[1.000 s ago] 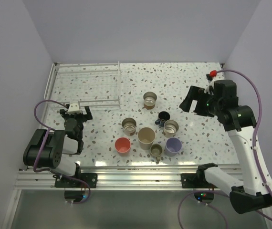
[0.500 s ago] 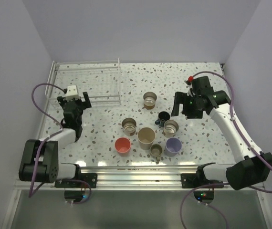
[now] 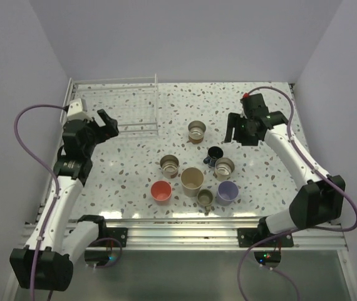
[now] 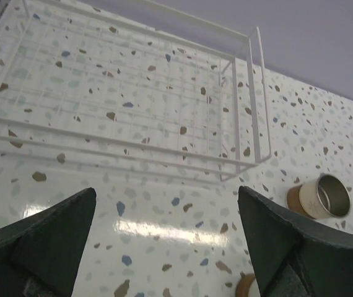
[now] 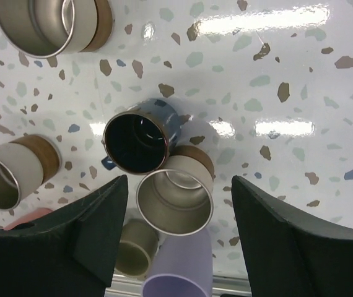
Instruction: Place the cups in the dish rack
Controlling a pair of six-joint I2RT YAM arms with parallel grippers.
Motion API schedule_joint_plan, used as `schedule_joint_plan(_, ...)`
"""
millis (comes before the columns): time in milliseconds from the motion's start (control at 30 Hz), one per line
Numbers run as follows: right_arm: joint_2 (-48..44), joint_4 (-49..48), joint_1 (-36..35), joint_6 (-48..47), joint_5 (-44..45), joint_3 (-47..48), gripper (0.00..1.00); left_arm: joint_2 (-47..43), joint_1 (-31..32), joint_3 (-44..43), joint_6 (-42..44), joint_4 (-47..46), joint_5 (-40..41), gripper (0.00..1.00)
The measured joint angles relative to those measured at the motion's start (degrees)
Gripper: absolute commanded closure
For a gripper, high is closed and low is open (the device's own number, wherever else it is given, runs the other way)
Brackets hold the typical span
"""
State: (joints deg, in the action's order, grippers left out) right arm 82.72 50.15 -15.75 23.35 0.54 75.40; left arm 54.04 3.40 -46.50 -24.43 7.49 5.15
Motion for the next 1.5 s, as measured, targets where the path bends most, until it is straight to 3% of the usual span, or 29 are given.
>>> schedule_joint_plan(300, 8.72, -5.64, -0.63, 0.98, 0.04, -0.9, 0.39, -12.96, 0.02, -0.39, -3.76, 18.8, -7.56, 0.0)
schedule_joint_plan(500, 12.2, -7.98, -2.71, 1.36, 0.48, -0.87, 0.42, -17.62, 0.02, -5.44, -4.07, 30.05, -8.41, 0.0)
schedule_joint_plan(1000, 14.34, -10.54, -4.39, 2.62, 3.04, -4.72, 0.55, -21.07, 0.02, -12.96, -3.89, 42.99, -8.39, 0.0)
schedule_joint_plan(1167, 14.47, -11.28, -4.61, 2.78, 3.08, -5.75, 0.66, -21.07, 0.02, -13.64, -3.85, 44.17, -8.48, 0.01)
schedule_joint_plan(1333, 14.82, -11.82, -5.38, 2.73, 3.78, -6.03, 0.97, -21.07, 0.02, -13.75, -3.56, 44.54, -8.76, 0.01)
schedule_joint_plan(1500, 15.39, -10.86, -5.7, 3.26, 4.31, -5.01, 1.0, -21.11, 0.02, -13.75, -3.58, 44.54, -8.5, 0.0)
